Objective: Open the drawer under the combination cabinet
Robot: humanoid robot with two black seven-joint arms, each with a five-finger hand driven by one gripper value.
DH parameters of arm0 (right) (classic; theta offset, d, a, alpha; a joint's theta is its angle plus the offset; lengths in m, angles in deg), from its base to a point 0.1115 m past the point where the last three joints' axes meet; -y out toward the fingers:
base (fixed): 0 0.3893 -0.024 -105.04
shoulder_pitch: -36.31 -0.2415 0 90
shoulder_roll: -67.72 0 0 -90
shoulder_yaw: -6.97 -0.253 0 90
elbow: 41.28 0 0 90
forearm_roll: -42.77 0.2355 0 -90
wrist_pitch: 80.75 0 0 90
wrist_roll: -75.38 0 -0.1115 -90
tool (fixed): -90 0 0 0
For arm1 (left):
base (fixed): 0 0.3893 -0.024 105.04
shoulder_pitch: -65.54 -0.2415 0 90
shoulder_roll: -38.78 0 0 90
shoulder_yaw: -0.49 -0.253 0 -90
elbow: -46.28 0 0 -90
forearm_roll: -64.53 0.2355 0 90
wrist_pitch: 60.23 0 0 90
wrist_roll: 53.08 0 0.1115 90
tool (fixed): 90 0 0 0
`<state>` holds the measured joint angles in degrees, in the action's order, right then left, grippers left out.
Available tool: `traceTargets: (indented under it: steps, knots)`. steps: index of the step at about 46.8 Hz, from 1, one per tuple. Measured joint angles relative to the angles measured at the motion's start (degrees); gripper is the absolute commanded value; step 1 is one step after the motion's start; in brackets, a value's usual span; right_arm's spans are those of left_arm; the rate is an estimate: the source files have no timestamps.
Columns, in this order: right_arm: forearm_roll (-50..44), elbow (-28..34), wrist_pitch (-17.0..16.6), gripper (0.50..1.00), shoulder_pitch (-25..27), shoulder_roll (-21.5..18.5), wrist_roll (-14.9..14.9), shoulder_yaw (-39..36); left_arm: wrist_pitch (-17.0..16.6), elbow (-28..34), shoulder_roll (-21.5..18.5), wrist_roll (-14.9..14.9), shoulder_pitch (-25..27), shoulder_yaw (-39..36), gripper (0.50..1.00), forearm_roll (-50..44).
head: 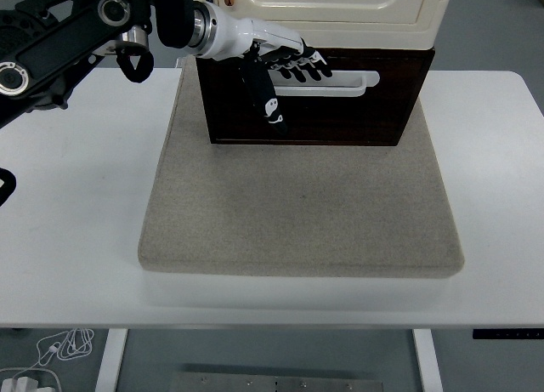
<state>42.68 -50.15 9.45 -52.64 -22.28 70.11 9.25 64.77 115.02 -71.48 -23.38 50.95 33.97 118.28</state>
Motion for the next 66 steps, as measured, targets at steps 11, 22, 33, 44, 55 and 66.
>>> traceTargets:
  steps: [11, 22, 33, 44, 55, 66]
  knots:
    - [0.00, 0.00, 0.00, 0.928, 0.01, 0.00, 0.00, 0.00, 0.00, -0.94, 1.39, 0.00, -0.06, -0.92, 1.000, 0.04]
    - [0.00, 0.00, 0.00, 0.928, 0.00, 0.00, 0.00, 0.00, -0.01, -1.07, 1.70, 0.01, -0.12, -1.04, 1.000, 0.05]
    - [0.00, 0.00, -0.01, 0.928, 0.00, 0.00, 0.00, 0.00, 0.01, -1.00, 2.16, 0.02, 0.50, -0.88, 1.000, -0.11]
    - [0.00, 0.00, -0.02, 0.928, 0.00, 0.00, 0.00, 0.00, 0.01, -1.05, 1.94, 0.02, 1.64, -0.24, 1.000, -0.66]
    - [0.00, 0.00, -0.02, 0.928, 0.00, 0.00, 0.00, 0.00, 0.01, -1.49, 1.82, 0.02, 1.11, -0.60, 1.000, -0.35]
    - [0.00, 0.00, -0.02, 0.928, 0.00, 0.00, 0.00, 0.00, 0.01, -3.07, 2.01, -0.17, 0.92, -0.59, 1.000, -0.14]
